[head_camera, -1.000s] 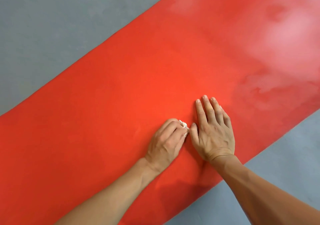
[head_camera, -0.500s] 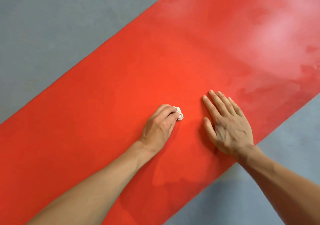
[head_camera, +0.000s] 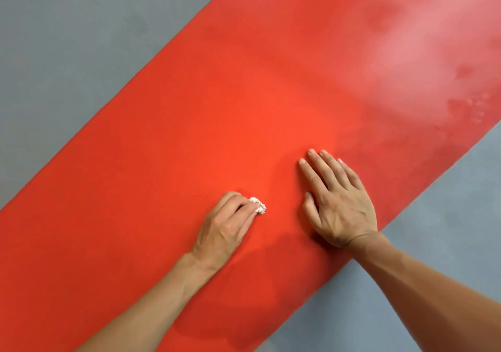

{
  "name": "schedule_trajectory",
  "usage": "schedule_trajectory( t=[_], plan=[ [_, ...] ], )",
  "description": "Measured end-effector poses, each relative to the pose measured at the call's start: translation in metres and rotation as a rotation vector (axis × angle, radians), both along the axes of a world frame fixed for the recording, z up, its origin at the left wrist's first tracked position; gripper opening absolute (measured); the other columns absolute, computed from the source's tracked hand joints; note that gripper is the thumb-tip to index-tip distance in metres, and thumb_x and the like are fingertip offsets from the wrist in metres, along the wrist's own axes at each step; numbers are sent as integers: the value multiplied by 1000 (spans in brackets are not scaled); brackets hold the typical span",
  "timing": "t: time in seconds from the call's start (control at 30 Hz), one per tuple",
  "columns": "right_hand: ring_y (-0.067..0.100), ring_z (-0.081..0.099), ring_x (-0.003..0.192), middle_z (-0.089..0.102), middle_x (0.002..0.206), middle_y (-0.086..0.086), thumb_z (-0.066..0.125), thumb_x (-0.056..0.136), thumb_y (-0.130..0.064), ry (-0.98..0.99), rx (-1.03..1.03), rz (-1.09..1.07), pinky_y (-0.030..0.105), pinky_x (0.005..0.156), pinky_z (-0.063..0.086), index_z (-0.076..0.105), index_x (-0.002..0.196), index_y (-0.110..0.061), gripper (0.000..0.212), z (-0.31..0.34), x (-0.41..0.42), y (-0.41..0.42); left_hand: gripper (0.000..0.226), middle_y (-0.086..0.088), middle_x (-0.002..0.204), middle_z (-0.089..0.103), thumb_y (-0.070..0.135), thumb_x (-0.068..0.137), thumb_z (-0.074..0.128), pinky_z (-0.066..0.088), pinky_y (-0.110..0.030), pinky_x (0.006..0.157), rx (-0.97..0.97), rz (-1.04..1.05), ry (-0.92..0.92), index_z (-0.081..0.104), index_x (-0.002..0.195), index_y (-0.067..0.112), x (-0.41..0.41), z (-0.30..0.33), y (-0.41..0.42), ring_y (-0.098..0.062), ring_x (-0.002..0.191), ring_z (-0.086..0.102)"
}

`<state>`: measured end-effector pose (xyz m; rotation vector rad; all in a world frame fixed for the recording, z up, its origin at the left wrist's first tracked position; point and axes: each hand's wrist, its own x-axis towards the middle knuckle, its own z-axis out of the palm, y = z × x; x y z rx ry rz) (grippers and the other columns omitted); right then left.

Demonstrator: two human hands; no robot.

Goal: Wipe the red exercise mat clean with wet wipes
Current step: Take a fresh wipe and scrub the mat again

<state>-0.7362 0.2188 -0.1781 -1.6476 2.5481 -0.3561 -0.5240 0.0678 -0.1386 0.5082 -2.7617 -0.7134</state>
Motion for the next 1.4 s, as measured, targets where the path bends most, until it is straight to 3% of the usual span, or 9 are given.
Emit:
schedule_trajectory(
  t=[0.1, 0.23, 0.4, 0.53, 0.77, 0.83, 1.0, 1.27, 1.4],
  plan=[
    [21, 24, 155, 30, 167, 4, 49, 95, -34, -6, -11, 4, 45, 125, 23, 37, 159, -19, 66, 0, -1, -2, 13, -7, 92, 62, 7, 103, 65, 53, -36, 82, -21, 14, 35, 75, 97, 5, -58, -5, -15, -24, 87, 59],
    [21, 26, 155, 31, 166, 4, 49, 95, -33, 7, -36, 1, 45, 125, 25, 40, 158, -18, 65, -1, -2, -2, 6, -10, 100, 66, 1, 96, 69, 53, -36, 89, -5, -47, 110, 75, 95, 3, -129, -14, -43, -25, 96, 61],
    [22, 25, 155, 30, 167, 3, 47, 97, -34, 23, -17, 14, 44, 125, 23, 38, 158, -19, 63, 1, -5, -4, 11, -5, 105, 69, 0, 99, 70, 51, -28, 98, 45, -120, 39, 77, 106, 4, -27, -1, -27, -21, 100, 64],
    [23, 25, 155, 30, 167, 4, 45, 98, -34, 31, 6, 14, 45, 125, 23, 37, 159, -19, 63, -1, -1, 0, 10, -5, 101, 69, 0, 98, 71, 54, -31, 92, 55, 0, -42, 77, 106, 2, 41, 6, 11, -22, 97, 64],
    [20, 24, 156, 30, 167, 3, 44, 99, -35, 39, -15, 8, 44, 125, 22, 36, 159, -18, 63, 1, 0, -1, 8, -9, 94, 67, 3, 98, 68, 54, -40, 84, 31, 70, 129, 75, 95, 2, -118, -14, -18, -28, 90, 61],
    [20, 23, 156, 30, 167, 3, 45, 98, -35, 41, -21, 4, 44, 126, 22, 36, 159, -17, 64, 1, 0, 0, 8, -9, 96, 67, 5, 98, 68, 55, -41, 85, 25, 76, 150, 75, 97, 2, -131, -16, -18, -28, 91, 62],
    [20, 24, 155, 31, 166, 3, 46, 94, -33, 38, -38, 9, 43, 125, 22, 39, 158, -17, 66, -1, -3, -1, 12, -9, 101, 68, 6, 102, 67, 53, -35, 95, 38, -86, 134, 76, 107, 1, -73, -18, -15, -27, 97, 64],
    [22, 27, 155, 33, 165, 4, 42, 94, -32, 76, -35, -8, 43, 126, 21, 40, 157, -16, 65, -5, 2, -1, 13, -6, 102, 69, 5, 100, 69, 53, -30, 94, 12, 40, 43, 77, 109, 1, 75, -8, 47, -21, 99, 64],
    [25, 26, 154, 34, 164, 9, 42, 95, -36, 46, -37, -112, 42, 126, 20, 40, 156, -14, 65, -4, 9, 2, 9, -5, 100, 69, 0, 97, 71, 52, -27, 92, -9, 85, 76, 78, 102, 4, 36, -5, 46, -21, 96, 63]
  ],
)
